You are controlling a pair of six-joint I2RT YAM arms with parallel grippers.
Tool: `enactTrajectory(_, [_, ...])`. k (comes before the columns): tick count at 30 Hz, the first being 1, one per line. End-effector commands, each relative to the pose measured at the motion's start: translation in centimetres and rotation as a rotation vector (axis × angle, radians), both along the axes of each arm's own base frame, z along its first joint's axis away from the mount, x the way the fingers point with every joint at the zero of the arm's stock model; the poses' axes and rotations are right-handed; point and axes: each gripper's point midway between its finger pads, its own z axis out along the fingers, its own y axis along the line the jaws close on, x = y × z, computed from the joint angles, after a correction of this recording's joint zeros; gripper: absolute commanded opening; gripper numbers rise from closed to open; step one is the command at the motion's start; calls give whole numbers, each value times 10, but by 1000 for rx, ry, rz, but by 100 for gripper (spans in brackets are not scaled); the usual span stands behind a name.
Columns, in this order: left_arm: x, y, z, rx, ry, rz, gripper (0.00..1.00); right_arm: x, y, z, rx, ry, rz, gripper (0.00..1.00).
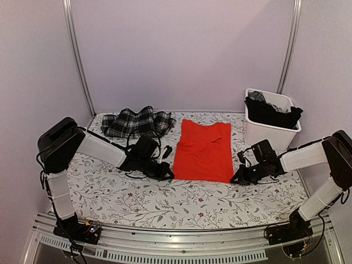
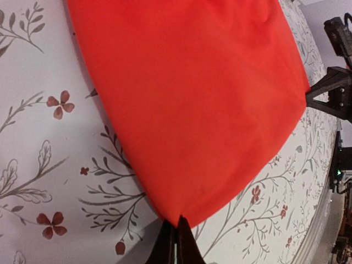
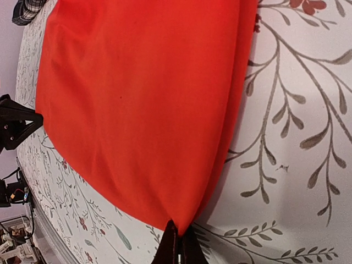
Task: Fold and stack the mixed laundry pile
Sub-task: Move the 2/3-rectangle-folded T-shirt to the center of the board, then pick up the 2/3-rectangle-folded T-shirt from the center of the board, then fold the 2/3-rectangle-folded T-shirt at the center of the board.
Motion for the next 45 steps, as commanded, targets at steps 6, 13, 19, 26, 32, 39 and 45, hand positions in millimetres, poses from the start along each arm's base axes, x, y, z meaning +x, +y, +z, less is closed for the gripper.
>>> enactTrajectory(6, [-75, 15, 14, 24, 42, -39, 0, -77, 14, 3, 2, 106, 74, 0])
enactTrajectory(13, [-167, 13, 28, 28, 108, -111, 0, -150, 24, 23, 64, 160, 86, 0])
enactTrajectory(19, [-161, 17, 67, 20, 47, -60, 0, -137, 25, 67, 101, 39, 31, 0])
enactTrajectory(26, [-84, 24, 112, -9, -52, 41, 0, -73, 13, 94, 54, -59, -56, 0])
enactTrajectory(32, [-13, 29, 122, -7, -101, 116, 0, 1, -3, 118, -7, -175, -91, 0])
enactTrajectory(39, [65, 21, 118, 20, -163, 143, 0, 80, -4, 114, -54, -238, -70, 0])
enactTrajectory(45, [117, 25, 105, 38, -177, 166, 0, 132, -4, 103, -48, -261, -53, 0])
